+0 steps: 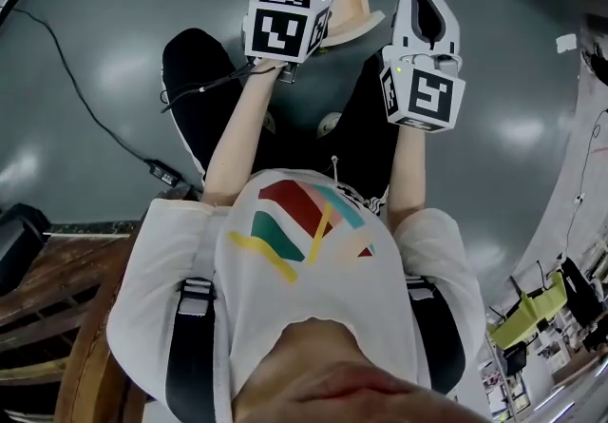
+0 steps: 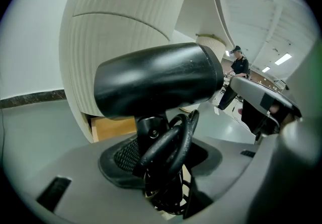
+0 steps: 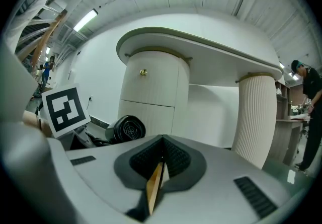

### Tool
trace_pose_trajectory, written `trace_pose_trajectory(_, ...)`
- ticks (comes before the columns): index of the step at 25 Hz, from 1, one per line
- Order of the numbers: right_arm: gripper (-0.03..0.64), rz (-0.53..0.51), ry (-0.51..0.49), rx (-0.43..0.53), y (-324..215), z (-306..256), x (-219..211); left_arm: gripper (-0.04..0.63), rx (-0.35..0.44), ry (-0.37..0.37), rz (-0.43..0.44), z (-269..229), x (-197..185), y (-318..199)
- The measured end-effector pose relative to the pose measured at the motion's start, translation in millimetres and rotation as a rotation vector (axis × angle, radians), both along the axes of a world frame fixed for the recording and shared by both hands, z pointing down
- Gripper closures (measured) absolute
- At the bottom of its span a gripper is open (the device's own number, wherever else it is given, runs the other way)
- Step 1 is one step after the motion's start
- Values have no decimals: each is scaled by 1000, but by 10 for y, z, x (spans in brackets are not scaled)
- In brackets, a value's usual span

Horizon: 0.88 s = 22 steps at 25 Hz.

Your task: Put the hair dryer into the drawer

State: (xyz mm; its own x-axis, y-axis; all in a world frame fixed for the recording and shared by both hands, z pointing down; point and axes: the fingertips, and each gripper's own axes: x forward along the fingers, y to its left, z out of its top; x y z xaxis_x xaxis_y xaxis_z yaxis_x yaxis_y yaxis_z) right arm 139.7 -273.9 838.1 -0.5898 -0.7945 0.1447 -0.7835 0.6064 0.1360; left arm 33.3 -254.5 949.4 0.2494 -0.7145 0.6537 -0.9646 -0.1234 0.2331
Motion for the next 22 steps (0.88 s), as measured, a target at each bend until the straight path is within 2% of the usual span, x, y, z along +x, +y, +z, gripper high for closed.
trace_pose_trajectory(3, 607, 0, -2, -15, 2, 9, 34, 373, -19, -2, 2, 25, 13, -16)
trace_pose_trajectory(7, 607, -7, 1, -40, 42, 92, 24, 373, -62, 37, -4, 158, -16, -43)
trace_pose_trajectory(12, 607, -14, 2, -58, 24, 125, 21, 373, -190, 81, -1, 490, -25, -182)
trace_pose_trajectory(18, 607, -10, -19, -62, -11, 137, 29, 373, -274, 51, 44, 637, 80, -257)
trace_pose_trajectory(22, 607, -17, -25, -64, 14, 166, -29, 373, -356, 88, 124, 817, 236, -289)
